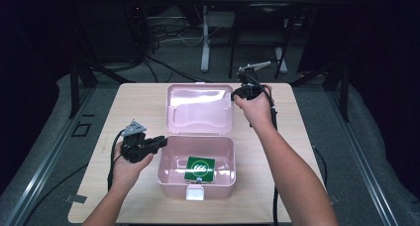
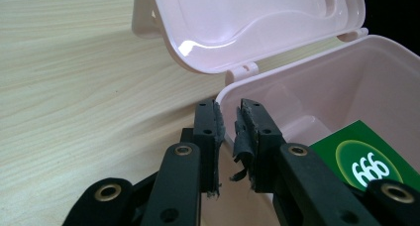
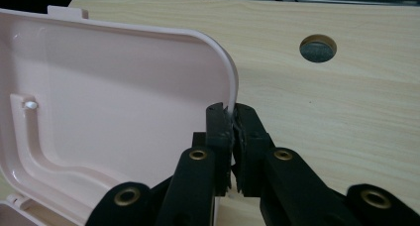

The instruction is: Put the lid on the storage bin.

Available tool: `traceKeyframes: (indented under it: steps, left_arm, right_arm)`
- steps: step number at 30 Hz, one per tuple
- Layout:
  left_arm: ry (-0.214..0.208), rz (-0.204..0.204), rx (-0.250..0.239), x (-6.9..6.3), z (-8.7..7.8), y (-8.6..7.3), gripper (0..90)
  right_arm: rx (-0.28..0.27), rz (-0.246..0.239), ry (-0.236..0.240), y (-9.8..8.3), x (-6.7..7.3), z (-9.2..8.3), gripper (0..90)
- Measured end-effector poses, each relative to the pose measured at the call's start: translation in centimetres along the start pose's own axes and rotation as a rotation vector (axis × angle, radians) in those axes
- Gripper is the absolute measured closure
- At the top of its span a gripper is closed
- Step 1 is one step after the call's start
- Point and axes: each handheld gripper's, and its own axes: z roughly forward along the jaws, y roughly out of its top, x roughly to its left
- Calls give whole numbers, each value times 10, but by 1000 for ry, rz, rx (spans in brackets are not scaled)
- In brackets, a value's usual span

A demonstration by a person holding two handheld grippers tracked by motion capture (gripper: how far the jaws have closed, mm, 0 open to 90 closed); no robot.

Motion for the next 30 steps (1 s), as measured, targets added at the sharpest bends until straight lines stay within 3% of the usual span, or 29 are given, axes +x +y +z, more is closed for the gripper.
traceKeyframes:
  steps: [10,21,30]
  left_arm:
    - [-25,-6,-6,0,-2,1,724]
    - [-24,10,0,0,-9,1,839]
    - [-15,12,-1,-1,-10,1,846]
  right_arm:
    - [-43,-26,11,-5,4,-15,868]
    - [-99,-34,51,-14,2,-28,869]
    - [-130,-61,57,-20,5,-36,867]
